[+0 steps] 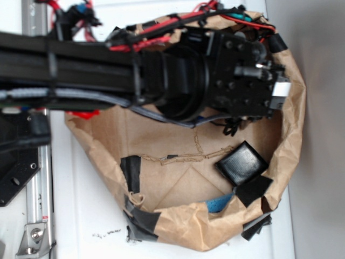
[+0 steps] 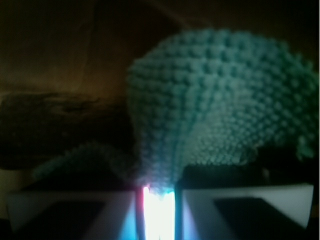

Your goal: Grab the blue cloth.

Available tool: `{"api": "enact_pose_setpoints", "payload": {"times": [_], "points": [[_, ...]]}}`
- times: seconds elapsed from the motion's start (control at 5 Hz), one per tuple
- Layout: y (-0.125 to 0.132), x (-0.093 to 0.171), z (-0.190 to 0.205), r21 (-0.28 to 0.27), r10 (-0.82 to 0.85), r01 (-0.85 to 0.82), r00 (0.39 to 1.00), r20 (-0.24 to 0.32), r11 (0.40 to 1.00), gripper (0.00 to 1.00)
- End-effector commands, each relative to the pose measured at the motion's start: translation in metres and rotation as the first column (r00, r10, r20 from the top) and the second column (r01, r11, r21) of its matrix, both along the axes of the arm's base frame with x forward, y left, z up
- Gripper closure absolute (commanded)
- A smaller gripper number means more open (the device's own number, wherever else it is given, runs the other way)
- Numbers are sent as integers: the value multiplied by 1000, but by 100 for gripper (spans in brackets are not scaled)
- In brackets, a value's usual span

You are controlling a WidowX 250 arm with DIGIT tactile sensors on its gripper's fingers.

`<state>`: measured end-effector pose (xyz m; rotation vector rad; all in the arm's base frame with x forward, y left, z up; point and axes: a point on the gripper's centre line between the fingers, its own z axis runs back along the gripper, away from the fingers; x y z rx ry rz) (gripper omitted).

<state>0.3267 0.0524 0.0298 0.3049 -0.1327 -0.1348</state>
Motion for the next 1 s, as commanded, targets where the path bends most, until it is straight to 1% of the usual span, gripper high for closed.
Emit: {"api": "enact_pose_setpoints", "payload": {"times": [0.0, 0.2, 0.4, 0.6, 0.8], "points": [[-46, -53, 101, -195, -76, 71, 997, -18, 978, 100], [-35, -73, 136, -323, -71, 34, 992, -103, 946, 100], [-35, -79, 140, -365, -102, 41, 983, -151, 930, 100], [-35, -79, 139, -355, -91, 31, 984, -155, 934, 100], [-30, -69, 134, -350, -51, -3, 988, -145, 937, 100]]}}
